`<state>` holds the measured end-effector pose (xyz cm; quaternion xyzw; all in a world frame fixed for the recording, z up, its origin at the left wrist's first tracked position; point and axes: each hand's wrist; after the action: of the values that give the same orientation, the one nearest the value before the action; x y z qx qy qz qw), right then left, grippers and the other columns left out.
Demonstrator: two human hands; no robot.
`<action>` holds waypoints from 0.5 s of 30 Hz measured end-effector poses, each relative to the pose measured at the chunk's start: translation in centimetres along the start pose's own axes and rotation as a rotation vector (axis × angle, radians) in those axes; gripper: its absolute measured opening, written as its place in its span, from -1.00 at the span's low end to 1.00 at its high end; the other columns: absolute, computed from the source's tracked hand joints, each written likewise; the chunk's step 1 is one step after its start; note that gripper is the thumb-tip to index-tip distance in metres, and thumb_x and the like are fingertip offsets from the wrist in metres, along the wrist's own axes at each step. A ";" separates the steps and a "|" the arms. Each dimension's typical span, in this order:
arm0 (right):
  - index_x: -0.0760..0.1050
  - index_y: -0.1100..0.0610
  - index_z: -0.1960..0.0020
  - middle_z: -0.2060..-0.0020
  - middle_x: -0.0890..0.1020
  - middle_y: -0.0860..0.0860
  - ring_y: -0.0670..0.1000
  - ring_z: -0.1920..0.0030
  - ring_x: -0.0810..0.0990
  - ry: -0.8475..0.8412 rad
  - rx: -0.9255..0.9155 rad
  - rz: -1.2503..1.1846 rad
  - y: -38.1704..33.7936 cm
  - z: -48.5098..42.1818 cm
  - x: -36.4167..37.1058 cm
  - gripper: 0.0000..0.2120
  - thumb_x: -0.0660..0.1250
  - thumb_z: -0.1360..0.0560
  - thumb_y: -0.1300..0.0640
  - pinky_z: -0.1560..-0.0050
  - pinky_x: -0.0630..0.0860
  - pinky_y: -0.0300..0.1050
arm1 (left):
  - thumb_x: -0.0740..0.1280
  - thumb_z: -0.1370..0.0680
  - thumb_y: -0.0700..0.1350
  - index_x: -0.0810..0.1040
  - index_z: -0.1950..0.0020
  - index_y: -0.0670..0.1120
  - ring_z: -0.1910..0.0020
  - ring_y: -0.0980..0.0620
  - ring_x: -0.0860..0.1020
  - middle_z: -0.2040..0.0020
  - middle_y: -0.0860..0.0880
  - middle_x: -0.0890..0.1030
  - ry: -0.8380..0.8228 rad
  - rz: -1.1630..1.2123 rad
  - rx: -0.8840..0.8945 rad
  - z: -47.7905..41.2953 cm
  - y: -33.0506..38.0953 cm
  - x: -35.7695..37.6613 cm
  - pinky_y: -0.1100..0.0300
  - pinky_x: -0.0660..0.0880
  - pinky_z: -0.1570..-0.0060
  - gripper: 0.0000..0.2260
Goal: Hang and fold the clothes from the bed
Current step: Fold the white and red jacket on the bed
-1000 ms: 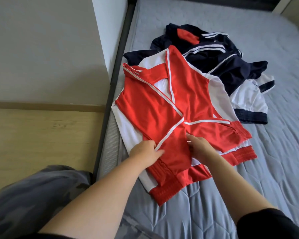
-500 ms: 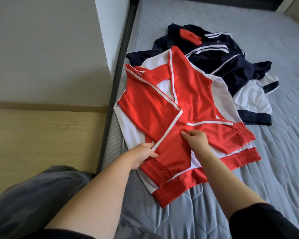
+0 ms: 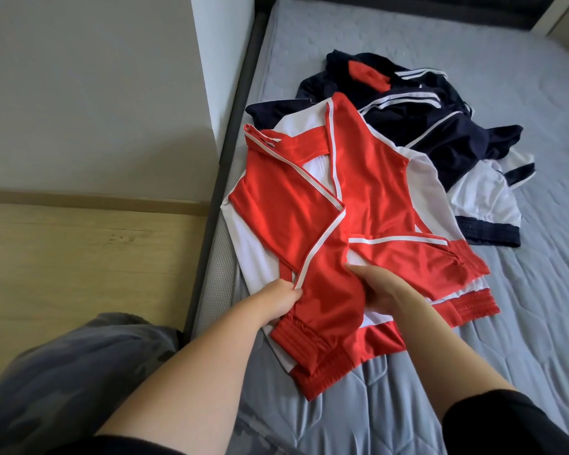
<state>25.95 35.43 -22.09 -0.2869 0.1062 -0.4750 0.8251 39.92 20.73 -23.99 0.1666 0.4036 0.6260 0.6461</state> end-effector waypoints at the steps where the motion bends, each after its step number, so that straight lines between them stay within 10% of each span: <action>1: 0.57 0.24 -0.07 -0.03 0.65 0.18 0.12 0.01 0.62 0.052 -0.050 0.015 0.2 -0.1 0.1 -0.76 0.38 -0.50 0.10 -0.03 0.54 0.03 | 0.17 -0.63 -0.07 0.53 -0.22 -0.23 -0.04 -0.14 0.56 -0.05 -0.18 0.60 0.007 -0.022 -0.001 0.1 0.1 0.0 0.12 0.45 -0.05 -0.70; 6: 0.40 0.19 0.41 0.47 0.50 0.10 0.09 0.39 0.47 0.657 -0.468 0.787 1.5 -0.9 -0.3 -0.60 0.38 -0.49 0.00 0.29 0.34 -0.09 | 0.19 -0.60 -0.09 0.55 -0.08 -0.28 -0.08 -0.22 0.56 0.00 -0.23 0.60 0.009 -0.229 -0.006 0.2 0.0 0.1 0.17 0.40 0.13 -0.72; 12: 0.47 0.25 -0.07 0.05 0.59 0.18 0.24 0.01 0.52 0.759 -0.979 1.063 2.7 -0.3 0.7 -0.79 0.30 -0.53 0.12 0.05 0.40 0.05 | 0.19 -0.59 -0.03 0.54 0.07 -0.17 0.02 -0.11 0.56 0.02 -0.14 0.60 0.025 -0.326 0.054 -0.1 -0.4 0.6 0.18 0.42 0.11 -0.76; 15: 0.45 0.14 -0.29 -0.30 0.45 0.13 0.21 -0.34 0.33 0.762 -0.763 1.468 2.5 -1.1 0.4 -0.63 0.24 -0.50 0.10 -0.35 0.19 0.21 | 0.20 -0.56 0.02 0.45 0.26 -0.08 0.12 -0.10 0.57 0.18 -0.07 0.57 0.149 -0.452 0.105 -0.1 -0.2 0.3 0.17 0.40 0.24 -0.74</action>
<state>27.43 35.66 -24.37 -0.2244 0.6776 0.1744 0.6784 39.92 20.94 -24.24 0.0585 0.5093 0.4541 0.7287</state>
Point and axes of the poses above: each hand's wrist, its own z-axis away from the middle knuckle, its own x-axis out of the palm, y = z × x
